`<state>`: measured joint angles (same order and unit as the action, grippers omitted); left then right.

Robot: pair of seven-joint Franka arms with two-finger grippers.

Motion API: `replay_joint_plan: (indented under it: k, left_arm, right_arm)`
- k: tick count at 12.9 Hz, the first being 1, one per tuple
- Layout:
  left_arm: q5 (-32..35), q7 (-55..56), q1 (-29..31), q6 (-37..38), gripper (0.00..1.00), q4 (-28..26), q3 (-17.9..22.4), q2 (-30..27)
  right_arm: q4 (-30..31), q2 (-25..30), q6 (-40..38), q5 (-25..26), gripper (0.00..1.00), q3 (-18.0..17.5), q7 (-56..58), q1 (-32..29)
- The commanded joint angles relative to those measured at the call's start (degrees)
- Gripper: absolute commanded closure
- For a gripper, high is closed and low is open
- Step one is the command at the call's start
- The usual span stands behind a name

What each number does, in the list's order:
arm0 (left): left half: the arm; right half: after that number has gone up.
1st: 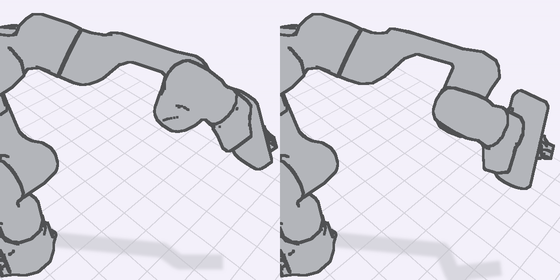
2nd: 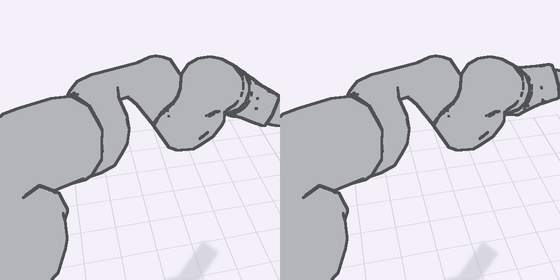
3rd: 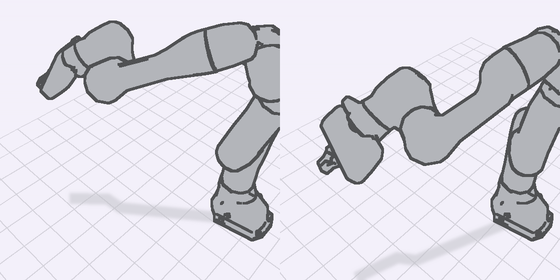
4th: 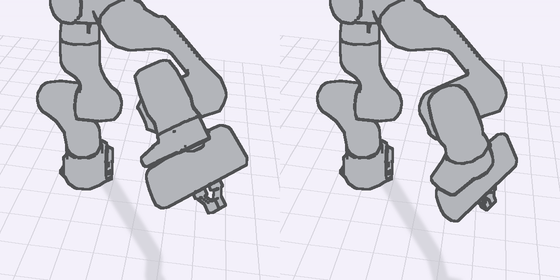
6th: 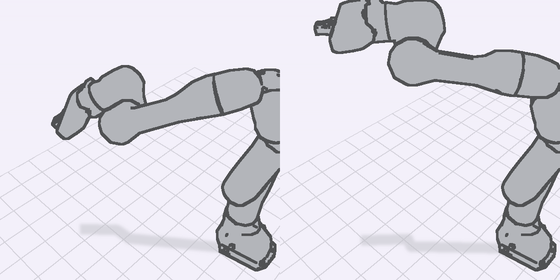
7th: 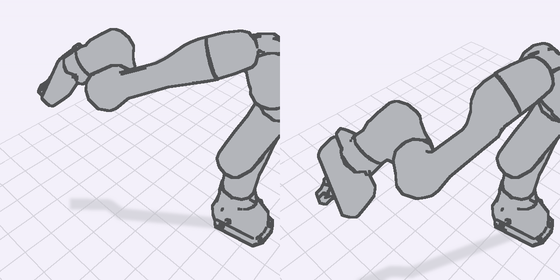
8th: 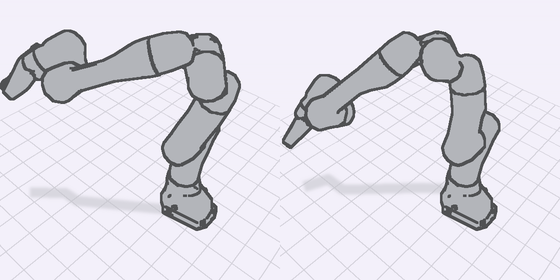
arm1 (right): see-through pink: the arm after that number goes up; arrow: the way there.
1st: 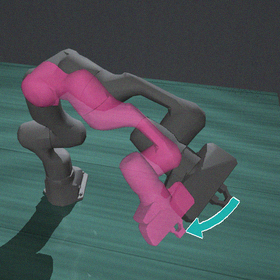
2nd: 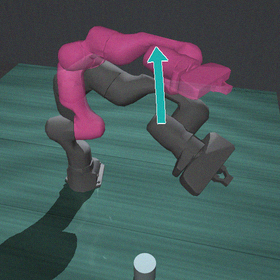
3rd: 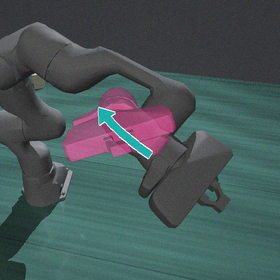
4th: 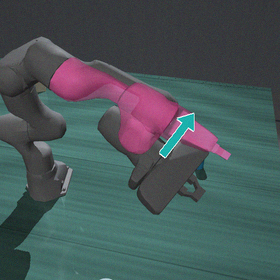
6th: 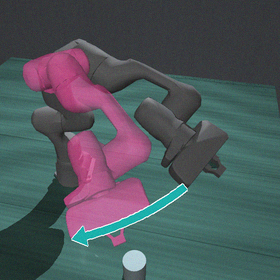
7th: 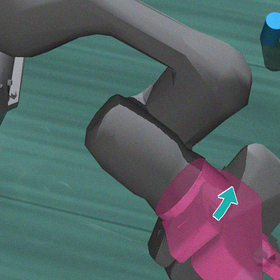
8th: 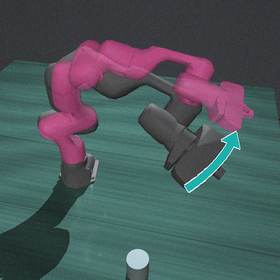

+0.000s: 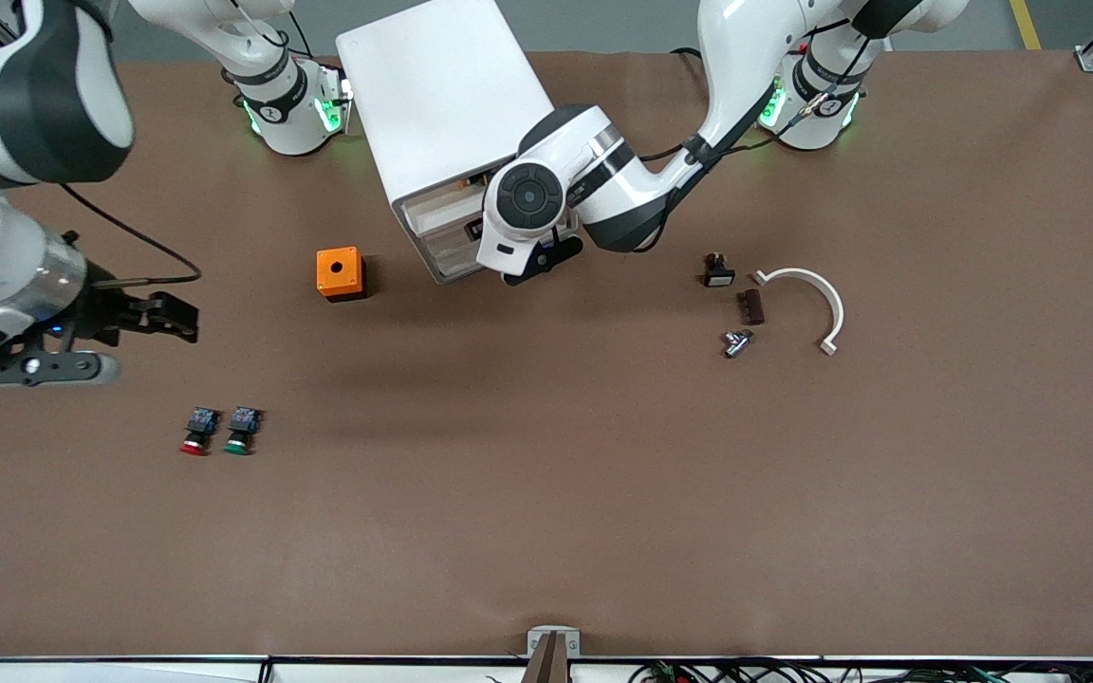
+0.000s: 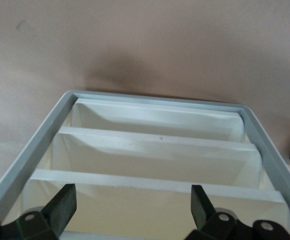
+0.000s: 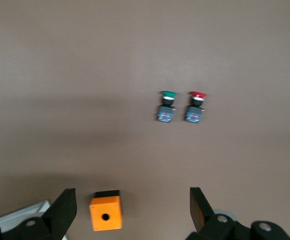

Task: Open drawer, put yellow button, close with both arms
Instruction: 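Push the drawer shut with the left gripper while the right gripper withdraws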

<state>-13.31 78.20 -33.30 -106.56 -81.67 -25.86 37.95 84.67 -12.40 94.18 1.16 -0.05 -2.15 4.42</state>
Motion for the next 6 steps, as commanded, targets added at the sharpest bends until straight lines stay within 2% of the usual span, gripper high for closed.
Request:
replay_joint_plan:
  k: [1,6]
  left_arm:
    - [-1.72,2.13,-1.42,-0.85,0.00,-0.07,0.02,0.11]
    - [-0.93,2.22,-3.09,-0.58,0.00,-1.47,0.11,0.02]
  right_arm:
    - [0.06,0.62,-0.57,0.60,0.00,-1.36,1.97,-3.17]
    - [0.24,0.45,-0.84,0.42,0.00,-1.45,7.07,-7.67]
